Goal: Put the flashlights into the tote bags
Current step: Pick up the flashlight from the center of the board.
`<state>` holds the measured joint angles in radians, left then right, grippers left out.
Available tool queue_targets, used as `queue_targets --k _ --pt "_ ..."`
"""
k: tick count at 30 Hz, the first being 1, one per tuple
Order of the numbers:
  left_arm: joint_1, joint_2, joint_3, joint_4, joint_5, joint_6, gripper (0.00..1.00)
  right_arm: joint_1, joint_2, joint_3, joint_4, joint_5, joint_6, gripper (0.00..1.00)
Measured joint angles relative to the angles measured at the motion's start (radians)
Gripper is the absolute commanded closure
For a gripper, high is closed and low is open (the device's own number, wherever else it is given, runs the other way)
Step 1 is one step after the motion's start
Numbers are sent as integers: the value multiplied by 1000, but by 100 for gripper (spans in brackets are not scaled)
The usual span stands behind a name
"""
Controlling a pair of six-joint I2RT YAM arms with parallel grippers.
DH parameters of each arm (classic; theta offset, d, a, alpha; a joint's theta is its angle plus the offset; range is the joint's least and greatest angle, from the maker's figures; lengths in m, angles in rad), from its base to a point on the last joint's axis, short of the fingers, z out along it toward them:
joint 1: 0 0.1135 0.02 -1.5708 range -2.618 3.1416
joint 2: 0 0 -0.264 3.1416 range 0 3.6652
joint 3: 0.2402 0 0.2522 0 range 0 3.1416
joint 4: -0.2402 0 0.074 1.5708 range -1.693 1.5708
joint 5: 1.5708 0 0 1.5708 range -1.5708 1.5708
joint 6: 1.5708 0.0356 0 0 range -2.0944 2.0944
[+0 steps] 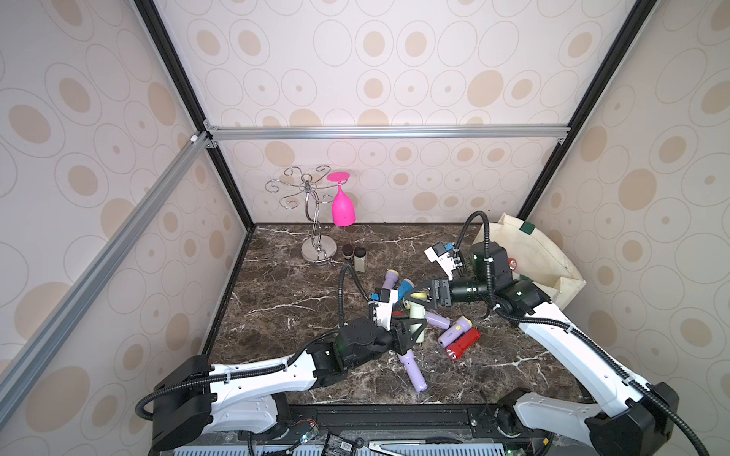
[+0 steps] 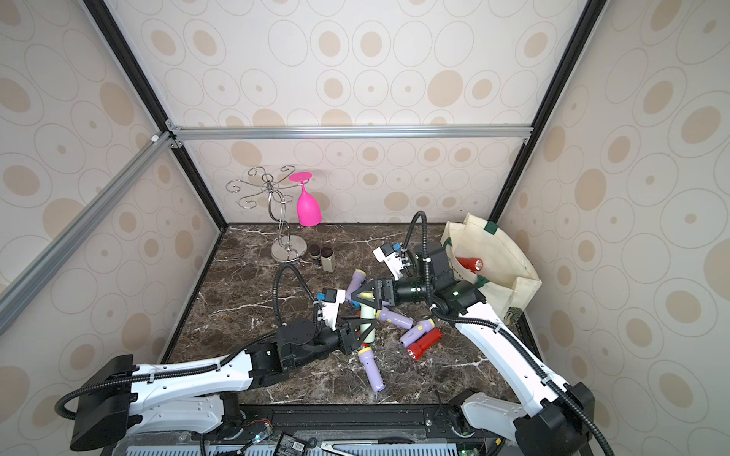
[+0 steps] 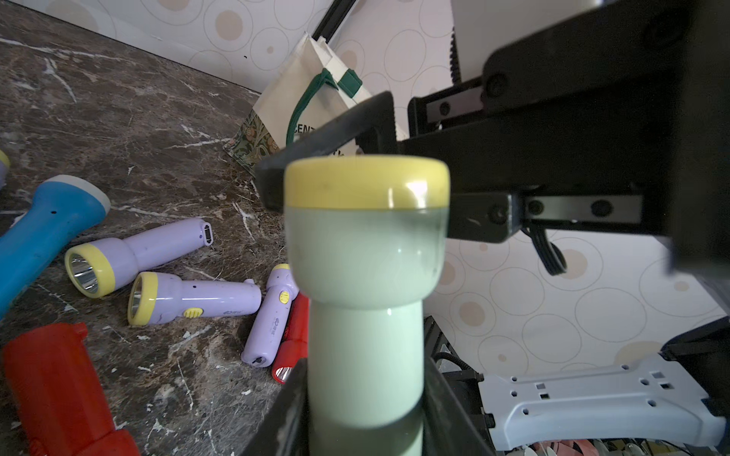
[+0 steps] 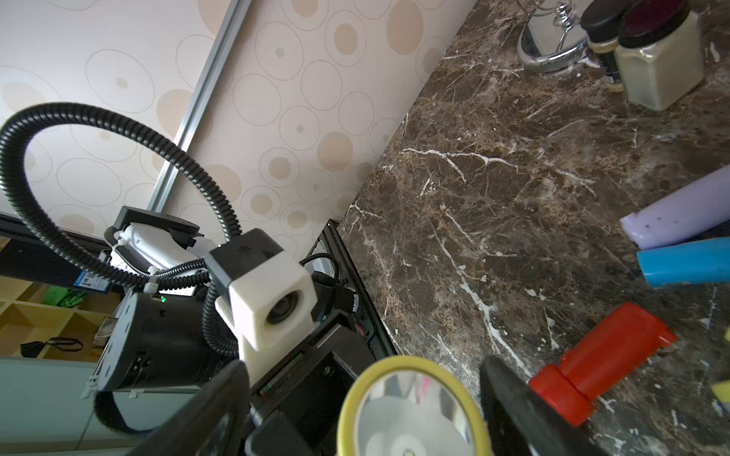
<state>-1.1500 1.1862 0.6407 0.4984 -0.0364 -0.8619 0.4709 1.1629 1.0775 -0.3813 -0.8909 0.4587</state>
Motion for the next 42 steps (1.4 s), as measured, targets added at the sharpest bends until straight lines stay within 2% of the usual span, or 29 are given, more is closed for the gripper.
queue_targets --k 2,7,10,19,20,22,24,25,27,34,42 --pt "0 7 2 4 2 3 100 0 0 -3 -10 0 -5 21" --pt "0 19 4 18 3 5 100 0 0 -15 -28 -3 -11 29" --pt "0 26 5 29 5 7 100 -1 0 -19 -40 -3 -15 38" --pt "0 57 14 67 9 3 100 -7 6 -9 -90 27 -79 88" --pt "0 59 15 68 9 3 95 -6 9 -4 -99 30 -85 93" --pt "0 60 18 68 8 3 65 -6 11 7 -115 38 -95 99" --pt "0 60 23 67 5 7 29 -8 11 27 -140 56 -106 100" --pt "0 60 26 63 -2 10 17 -10 11 40 -157 69 -109 100" --pt "0 58 27 52 -24 13 2 -24 11 72 -195 106 -119 100" --pt "1 1 8 -21 -107 18 0 -159 35 266 -330 294 -173 100" --pt "6 -13 7 -190 -166 35 0 -282 211 613 -476 673 -177 100"
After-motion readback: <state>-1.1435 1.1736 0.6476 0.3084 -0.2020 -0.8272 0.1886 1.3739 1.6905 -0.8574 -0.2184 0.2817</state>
